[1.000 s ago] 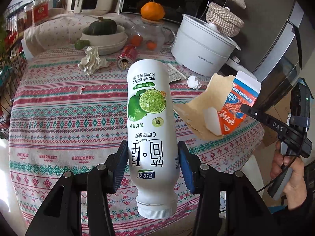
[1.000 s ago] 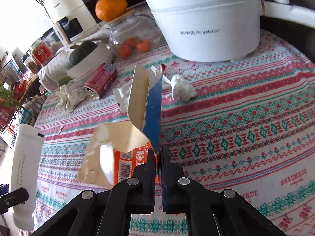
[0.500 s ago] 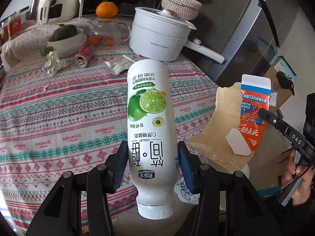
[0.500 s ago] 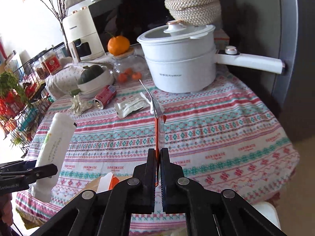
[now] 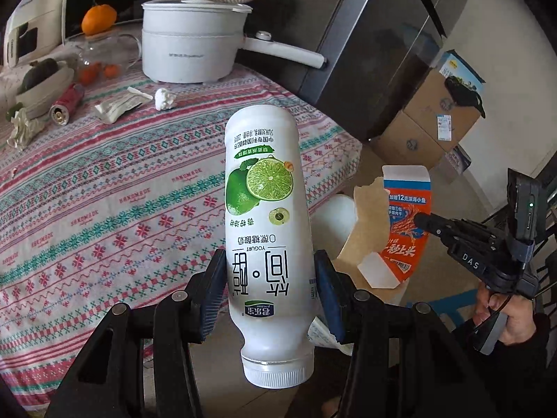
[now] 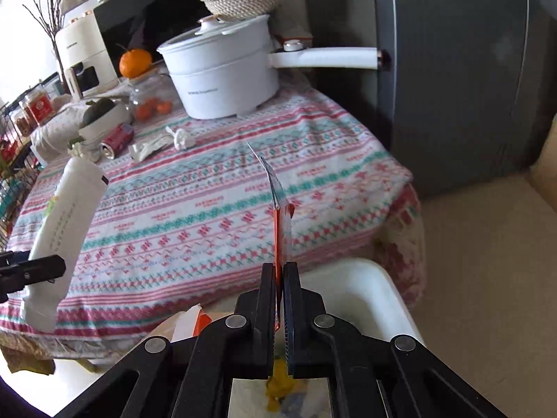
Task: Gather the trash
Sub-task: 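Carry both items over the bin while the right gripper releases the carton, then open the left gripper to drop the yogurt bottle into the bin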
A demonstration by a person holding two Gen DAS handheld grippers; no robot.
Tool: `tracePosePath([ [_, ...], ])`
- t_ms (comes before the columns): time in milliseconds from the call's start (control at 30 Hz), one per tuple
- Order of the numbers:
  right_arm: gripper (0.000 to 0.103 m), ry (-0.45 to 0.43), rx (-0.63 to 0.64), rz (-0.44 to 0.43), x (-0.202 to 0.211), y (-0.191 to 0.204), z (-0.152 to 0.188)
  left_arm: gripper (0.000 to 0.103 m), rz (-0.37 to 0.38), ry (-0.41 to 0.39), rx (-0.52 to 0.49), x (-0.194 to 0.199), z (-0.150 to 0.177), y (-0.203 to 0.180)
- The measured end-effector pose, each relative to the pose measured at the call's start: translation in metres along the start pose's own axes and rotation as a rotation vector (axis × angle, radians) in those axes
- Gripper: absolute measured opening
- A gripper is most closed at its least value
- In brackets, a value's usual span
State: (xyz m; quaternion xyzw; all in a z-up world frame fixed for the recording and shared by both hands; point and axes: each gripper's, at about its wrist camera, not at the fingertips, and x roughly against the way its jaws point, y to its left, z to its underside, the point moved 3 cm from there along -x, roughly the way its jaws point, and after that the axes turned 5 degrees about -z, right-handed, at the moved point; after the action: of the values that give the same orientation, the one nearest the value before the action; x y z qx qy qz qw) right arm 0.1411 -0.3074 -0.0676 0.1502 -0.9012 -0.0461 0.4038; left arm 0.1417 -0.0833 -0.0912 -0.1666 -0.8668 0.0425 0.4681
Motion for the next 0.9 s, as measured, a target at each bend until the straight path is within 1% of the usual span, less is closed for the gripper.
tracePosePath([
  [67, 0.003, 0.027, 0.013, 0.031, -0.001, -0.008, 0.01, 0.052, 0.01, 0.02, -0.015, -0.007, 0.002, -0.01],
  [200, 0.003, 0.136, 0.049, 0.143, -0.016, -0.026, 0.032, 0.052, 0.029, 0.045, -0.049, -0.019, 0.005, -0.029],
  [267, 0.003, 0.199, 0.041, 0.184, -0.026, -0.037, 0.043, 0.052, 0.037, 0.052, -0.07, -0.024, 0.006, -0.039],
  [367, 0.003, 0.275, 0.005, 0.22, -0.035, -0.053, 0.055, 0.052, 0.05, 0.061, -0.094, -0.03, 0.008, -0.051],
  [433, 0.003, 0.31, -0.011, 0.232, -0.039, -0.061, 0.061, 0.052, 0.06, 0.071, -0.104, -0.036, 0.009, -0.058],
  [567, 0.004, 0.352, -0.019, 0.23, -0.042, -0.067, 0.07, 0.052, 0.079, 0.099, -0.11, -0.051, 0.012, -0.07],
  [700, 0.008, 0.385, -0.055, 0.203, -0.048, -0.07, 0.074, 0.052, 0.089, 0.12, -0.112, -0.066, 0.014, -0.079],
  [767, 0.024, 0.383, -0.097, 0.186, -0.046, -0.074, 0.074, 0.052, 0.089, 0.125, -0.122, -0.073, 0.015, -0.084],
  [800, 0.041, 0.373, -0.114, 0.186, -0.043, -0.076, 0.072, 0.052, 0.089, 0.127, -0.127, -0.076, 0.016, -0.085],
  [833, 0.052, 0.357, -0.131, 0.187, -0.04, -0.078, 0.071, 0.052, 0.089, 0.13, -0.132, -0.08, 0.017, -0.087],
  [900, 0.054, 0.327, -0.15, 0.186, -0.033, -0.081, 0.067, 0.052, 0.085, 0.139, -0.143, -0.089, 0.018, -0.09],
])
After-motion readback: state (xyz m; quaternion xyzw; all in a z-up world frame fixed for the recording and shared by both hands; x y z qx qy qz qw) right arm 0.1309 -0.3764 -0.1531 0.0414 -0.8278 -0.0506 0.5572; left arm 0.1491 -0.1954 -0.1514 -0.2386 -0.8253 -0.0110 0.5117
